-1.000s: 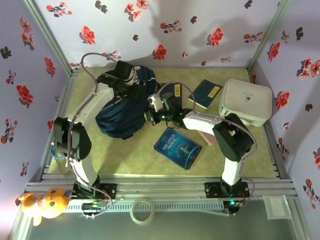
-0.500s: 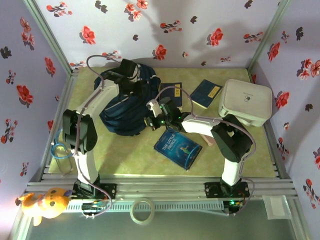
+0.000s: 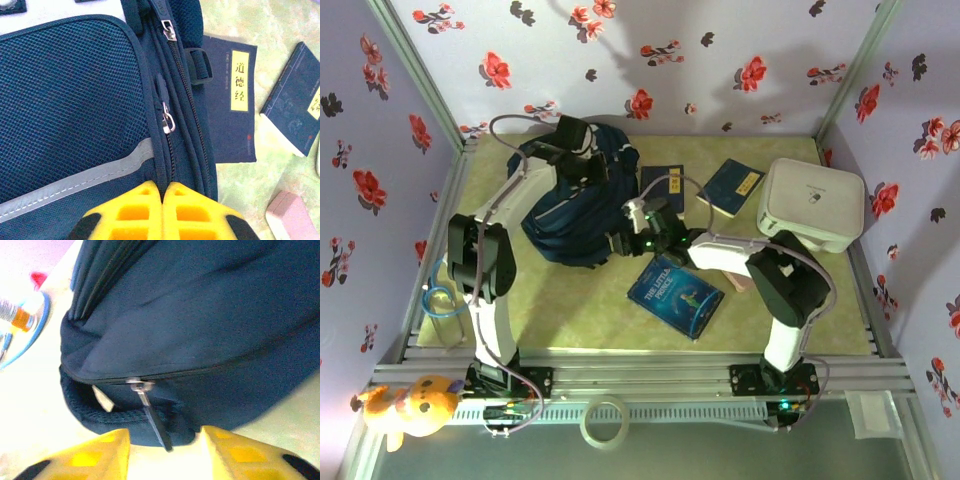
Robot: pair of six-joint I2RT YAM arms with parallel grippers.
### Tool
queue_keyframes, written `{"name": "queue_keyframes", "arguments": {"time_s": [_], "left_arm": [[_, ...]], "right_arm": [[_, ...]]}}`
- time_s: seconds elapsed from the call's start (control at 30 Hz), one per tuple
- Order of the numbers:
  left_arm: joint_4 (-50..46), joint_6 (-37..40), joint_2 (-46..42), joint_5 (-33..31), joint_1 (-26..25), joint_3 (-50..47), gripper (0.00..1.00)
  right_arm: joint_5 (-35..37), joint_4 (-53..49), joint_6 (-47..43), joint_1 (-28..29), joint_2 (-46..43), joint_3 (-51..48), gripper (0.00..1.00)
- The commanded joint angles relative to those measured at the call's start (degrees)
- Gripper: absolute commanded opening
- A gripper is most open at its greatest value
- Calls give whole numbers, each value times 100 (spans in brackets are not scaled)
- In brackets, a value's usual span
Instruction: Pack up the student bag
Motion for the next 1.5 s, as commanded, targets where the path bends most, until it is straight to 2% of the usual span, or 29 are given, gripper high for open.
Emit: {"name": "queue_keyframes", "arguments": {"time_s": [0.0, 0.17, 0.3, 0.5, 0.83, 1.03, 1.27, 1.37, 1.47], "left_arm": [[534, 6, -455, 116, 156, -139, 0], [540, 200, -748, 294, 220, -193, 0], [549, 342, -955, 382, 230, -232, 0], [566, 470, -1046, 568, 227, -336, 0], [573, 469, -1033, 662, 231, -423, 0], [575, 444, -1013, 754, 225, -447, 0], [618, 333, -925, 1026, 222, -507, 0], [575, 360, -916, 1028, 227, -518, 2], [488, 301, -963, 956, 262, -500, 8]], "right_arm": [[182, 455, 1058, -399, -614, -146, 53], [-208, 328, 2211, -740, -591, 162, 55], [-463, 255, 2959, -761, -308, 632, 55], [-995, 880, 3935, -753, 376, 1295, 55], [-1178, 335, 3904, -534, 1137, 2148, 53], [-1487, 912, 4133, -491, 1336, 2199, 58], [-1496, 865, 4343, -480, 1476, 2300, 58], [-1539, 652, 4454, -481, 1560, 2473, 56], [-1536, 366, 4510, -485, 1613, 2616, 47]]}}
